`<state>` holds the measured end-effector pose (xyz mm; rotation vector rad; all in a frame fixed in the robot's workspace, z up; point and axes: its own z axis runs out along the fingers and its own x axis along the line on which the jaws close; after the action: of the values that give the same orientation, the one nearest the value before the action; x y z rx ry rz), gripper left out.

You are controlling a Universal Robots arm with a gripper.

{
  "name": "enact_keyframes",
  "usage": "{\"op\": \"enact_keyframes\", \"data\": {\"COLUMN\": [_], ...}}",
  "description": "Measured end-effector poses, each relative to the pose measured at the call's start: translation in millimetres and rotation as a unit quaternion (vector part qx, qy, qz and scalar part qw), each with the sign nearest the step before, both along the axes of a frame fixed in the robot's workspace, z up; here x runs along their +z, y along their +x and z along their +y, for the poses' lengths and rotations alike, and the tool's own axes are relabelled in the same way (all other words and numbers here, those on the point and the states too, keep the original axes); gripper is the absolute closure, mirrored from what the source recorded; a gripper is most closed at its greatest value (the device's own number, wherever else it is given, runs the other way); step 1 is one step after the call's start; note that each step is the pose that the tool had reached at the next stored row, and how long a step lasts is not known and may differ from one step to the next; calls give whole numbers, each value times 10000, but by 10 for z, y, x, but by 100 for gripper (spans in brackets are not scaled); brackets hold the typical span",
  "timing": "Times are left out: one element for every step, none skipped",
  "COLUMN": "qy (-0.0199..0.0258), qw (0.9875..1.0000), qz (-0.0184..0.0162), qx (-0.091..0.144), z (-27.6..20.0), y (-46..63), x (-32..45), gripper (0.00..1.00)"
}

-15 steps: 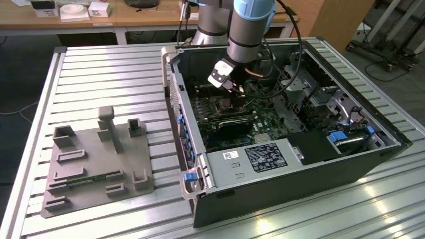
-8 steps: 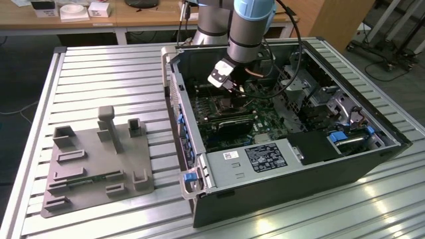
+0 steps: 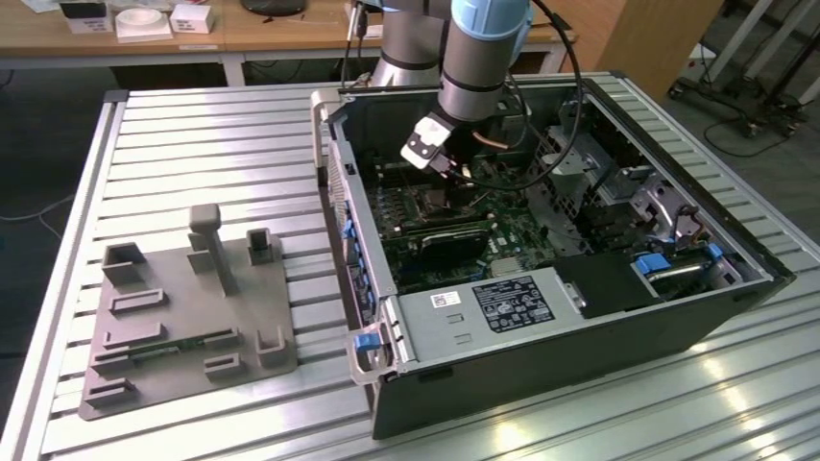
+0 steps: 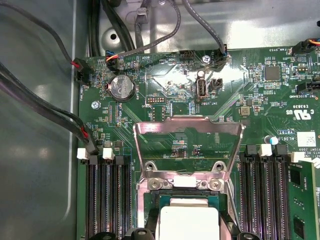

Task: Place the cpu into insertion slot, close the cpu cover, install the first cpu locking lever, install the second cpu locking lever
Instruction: 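Place the cpu into insertion slot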

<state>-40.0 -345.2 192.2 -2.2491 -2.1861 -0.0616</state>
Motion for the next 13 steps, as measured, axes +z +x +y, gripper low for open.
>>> {"op": "enact_keyframes", "data": {"qy": [1, 2, 2, 2, 2, 3, 3, 4, 5, 5, 4, 4, 4], "qw": [10000, 10000, 10000, 10000, 10000, 10000, 10000, 10000, 10000, 10000, 10000, 10000, 10000], "qz": [0, 0, 0, 0, 0, 0, 0, -1, -1, -1, -1, -1, 0], "qx": [0, 0, 0, 0, 0, 0, 0, 0, 0, 0, 0, 0, 0], "z": [0, 0, 0, 0, 0, 0, 0, 1, 1, 1, 0, 0, 0], "y": [0, 0, 0, 0, 0, 0, 0, 1, 0, 0, 0, 0, 0], "x": [-1, -1, -1, -1, -1, -1, -1, -2, -2, -2, -2, -2, -1], "gripper": [46, 46, 46, 46, 46, 46, 46, 46, 45, 45, 38, 38, 38]}}
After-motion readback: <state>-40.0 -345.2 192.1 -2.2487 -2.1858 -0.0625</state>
